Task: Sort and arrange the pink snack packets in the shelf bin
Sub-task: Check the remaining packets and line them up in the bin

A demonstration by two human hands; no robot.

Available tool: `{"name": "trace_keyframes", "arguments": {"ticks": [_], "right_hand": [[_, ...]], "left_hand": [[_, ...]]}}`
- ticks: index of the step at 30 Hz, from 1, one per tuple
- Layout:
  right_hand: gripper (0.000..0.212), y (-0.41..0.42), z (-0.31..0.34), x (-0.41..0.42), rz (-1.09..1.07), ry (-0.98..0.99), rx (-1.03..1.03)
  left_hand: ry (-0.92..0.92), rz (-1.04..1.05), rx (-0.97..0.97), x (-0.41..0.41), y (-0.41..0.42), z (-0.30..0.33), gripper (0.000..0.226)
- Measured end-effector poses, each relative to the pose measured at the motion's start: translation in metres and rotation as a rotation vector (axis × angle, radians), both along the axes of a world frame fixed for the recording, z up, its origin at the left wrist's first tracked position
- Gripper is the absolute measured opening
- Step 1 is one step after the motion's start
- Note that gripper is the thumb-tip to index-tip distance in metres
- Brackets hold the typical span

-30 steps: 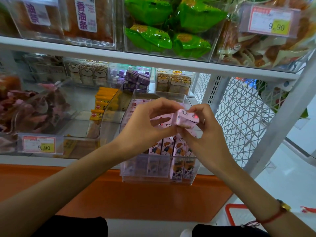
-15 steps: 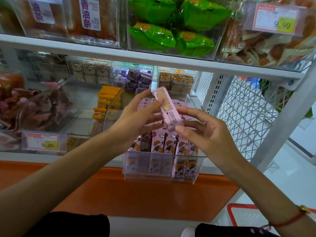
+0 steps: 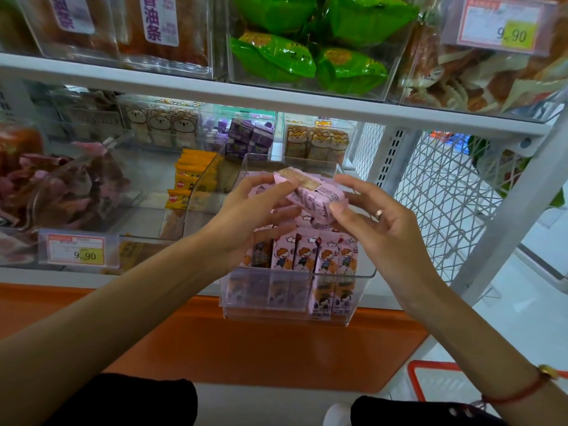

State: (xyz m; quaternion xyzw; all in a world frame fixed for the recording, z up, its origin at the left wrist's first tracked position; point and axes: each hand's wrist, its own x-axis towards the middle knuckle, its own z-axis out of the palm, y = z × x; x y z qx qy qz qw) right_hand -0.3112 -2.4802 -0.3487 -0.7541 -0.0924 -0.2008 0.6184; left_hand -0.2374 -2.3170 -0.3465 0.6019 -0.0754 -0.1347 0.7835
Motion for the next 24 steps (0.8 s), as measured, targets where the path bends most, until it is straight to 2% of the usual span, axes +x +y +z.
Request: {"name": "trace_keyframes", "arguments": {"ticks": [3, 5, 7, 10, 11, 12, 14, 16, 18, 20, 24], "right_hand": [[0.053, 0.004, 0.0, -0.002, -0.07, -0.062, -0.15], [0.044, 0.006, 0.0, -0.002, -0.141, -0.128, -0.232], [0.032, 0.004, 0.001, -0.001, -0.198, -0.199, -0.213], [0.026, -0.005, 0.004, 0.001, -0.208, -0.188, -0.003], [0.026, -0.008, 0.005, 0.002, -0.19, -0.149, 0.094], [0.026, -0.01, 0.004, 0.004, -0.163, -0.103, 0.193], [0.025, -0.015, 0.003, 0.008, -0.11, -0.027, 0.356], [0.025, -0.017, 0.002, 0.011, -0.061, 0.023, 0.482], [0.02, -0.02, 0.002, 0.012, -0.028, 0.048, 0.518], [0.018, -0.022, 0.0, 0.013, -0.057, 0.069, 0.422], [0.025, -0.031, -0.006, 0.014, -0.355, 0.081, -0.019]], "left_hand": [[-0.078, 0.045, 0.015, -0.003, -0.003, -0.001, 0.048], [-0.142, 0.035, 0.065, -0.006, -0.004, -0.001, 0.048], [-0.248, 0.044, 0.188, -0.007, -0.004, 0.001, 0.048], [-0.568, 0.099, 0.551, -0.002, 0.001, 0.002, 0.061], [-0.662, 0.102, 0.616, -0.002, 0.003, 0.002, 0.068], [-0.737, 0.09, 0.628, -0.004, 0.004, 0.002, 0.072], [-0.852, 0.064, 0.575, -0.009, 0.004, 0.003, 0.06], [-0.909, 0.096, 0.516, -0.011, 0.002, 0.004, 0.044], [-0.916, 0.116, 0.482, -0.014, 0.0, 0.005, 0.042], [-0.906, 0.133, 0.437, -0.015, -0.002, 0.005, 0.041], [-0.883, 0.291, 0.377, -0.012, -0.001, 0.006, 0.039]]}}
